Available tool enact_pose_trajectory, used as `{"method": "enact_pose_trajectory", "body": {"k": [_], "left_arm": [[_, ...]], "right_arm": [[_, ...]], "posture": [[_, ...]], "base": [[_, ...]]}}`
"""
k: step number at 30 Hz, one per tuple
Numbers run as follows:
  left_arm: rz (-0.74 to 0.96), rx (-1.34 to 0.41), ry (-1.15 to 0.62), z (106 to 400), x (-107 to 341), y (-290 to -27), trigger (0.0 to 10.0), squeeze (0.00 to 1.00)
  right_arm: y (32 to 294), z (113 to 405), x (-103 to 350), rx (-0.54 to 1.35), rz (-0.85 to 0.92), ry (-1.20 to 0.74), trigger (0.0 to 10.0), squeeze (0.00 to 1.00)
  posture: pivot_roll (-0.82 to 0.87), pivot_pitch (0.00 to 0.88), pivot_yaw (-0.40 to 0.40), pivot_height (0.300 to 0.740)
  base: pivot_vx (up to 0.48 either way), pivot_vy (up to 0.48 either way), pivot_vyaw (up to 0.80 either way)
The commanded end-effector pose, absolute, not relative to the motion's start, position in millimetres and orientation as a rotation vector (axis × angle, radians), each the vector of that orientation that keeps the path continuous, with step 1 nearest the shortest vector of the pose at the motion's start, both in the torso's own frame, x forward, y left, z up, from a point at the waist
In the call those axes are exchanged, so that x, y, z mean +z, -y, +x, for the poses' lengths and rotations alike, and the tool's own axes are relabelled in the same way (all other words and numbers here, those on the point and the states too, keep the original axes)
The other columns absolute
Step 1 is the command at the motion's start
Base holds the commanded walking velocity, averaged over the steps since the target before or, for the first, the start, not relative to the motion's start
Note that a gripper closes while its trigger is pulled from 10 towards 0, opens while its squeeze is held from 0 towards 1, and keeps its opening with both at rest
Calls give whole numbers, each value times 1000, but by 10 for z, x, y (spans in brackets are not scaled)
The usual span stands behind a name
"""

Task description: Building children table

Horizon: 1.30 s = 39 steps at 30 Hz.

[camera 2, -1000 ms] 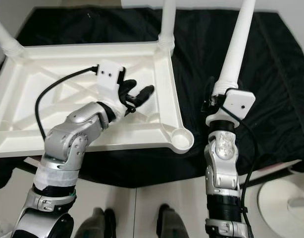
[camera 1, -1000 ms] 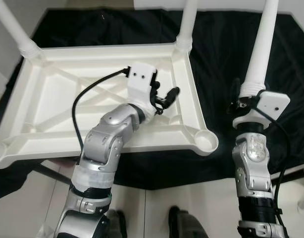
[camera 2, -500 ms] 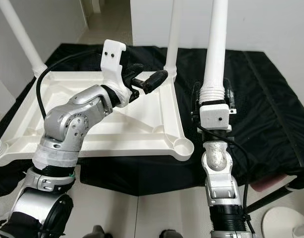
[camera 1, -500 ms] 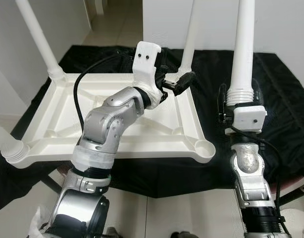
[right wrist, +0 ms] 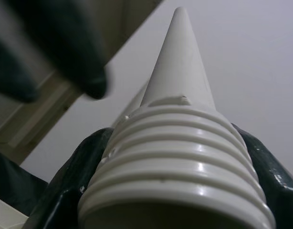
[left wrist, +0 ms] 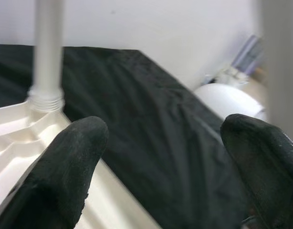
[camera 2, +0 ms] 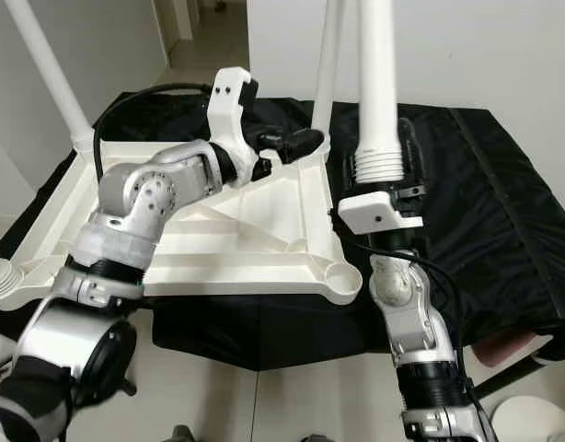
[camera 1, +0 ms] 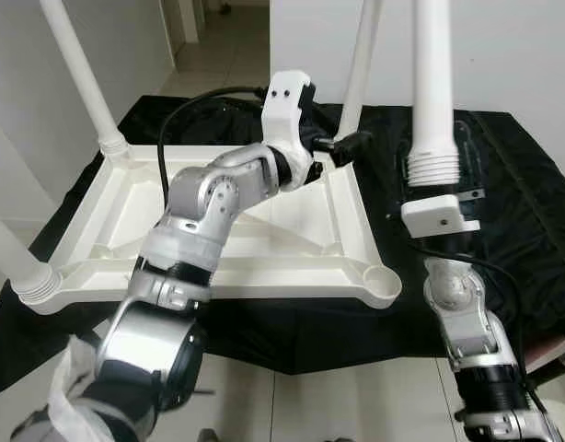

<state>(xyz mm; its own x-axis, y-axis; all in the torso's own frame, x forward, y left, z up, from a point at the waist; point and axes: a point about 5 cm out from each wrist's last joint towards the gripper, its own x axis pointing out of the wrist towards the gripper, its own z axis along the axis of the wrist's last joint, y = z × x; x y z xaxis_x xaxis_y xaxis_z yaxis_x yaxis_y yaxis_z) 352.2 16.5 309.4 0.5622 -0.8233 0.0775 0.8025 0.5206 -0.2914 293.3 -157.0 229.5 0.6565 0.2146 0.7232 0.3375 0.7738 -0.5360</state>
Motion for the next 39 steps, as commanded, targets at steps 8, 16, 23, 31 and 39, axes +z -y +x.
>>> {"method": "enact_pose_trajectory", "body": {"k": [8,16,23,31,39], "left_arm": [[-481,-1687,5,3315,3350,-209,10000,0],[-520,-1776,2,3229,3384,-315,10000,0],[-536,-1801,-28,3205,3365,-279,10000,0],[-571,-1788,-18,3228,3392,-259,10000,0],[-601,-1726,4,3303,3486,-227,10000,0]], "right_arm": [[1451,2944,2101,-25,-724,849,10000,0],[1368,2938,2006,6,-727,840,10000,0],[1278,2963,1963,45,-729,843,10000,0],[1189,2983,1930,98,-769,860,10000,0],[1153,2955,1850,130,-823,868,10000,0]], "posture": [[-7,0,44,740],[-3,0,44,740],[4,0,40,740],[12,0,39,740],[12,0,41,740]], "base": [[0,0,0],[0,0,0],[0,0,0],[0,0,0],[0,0,0]]}}
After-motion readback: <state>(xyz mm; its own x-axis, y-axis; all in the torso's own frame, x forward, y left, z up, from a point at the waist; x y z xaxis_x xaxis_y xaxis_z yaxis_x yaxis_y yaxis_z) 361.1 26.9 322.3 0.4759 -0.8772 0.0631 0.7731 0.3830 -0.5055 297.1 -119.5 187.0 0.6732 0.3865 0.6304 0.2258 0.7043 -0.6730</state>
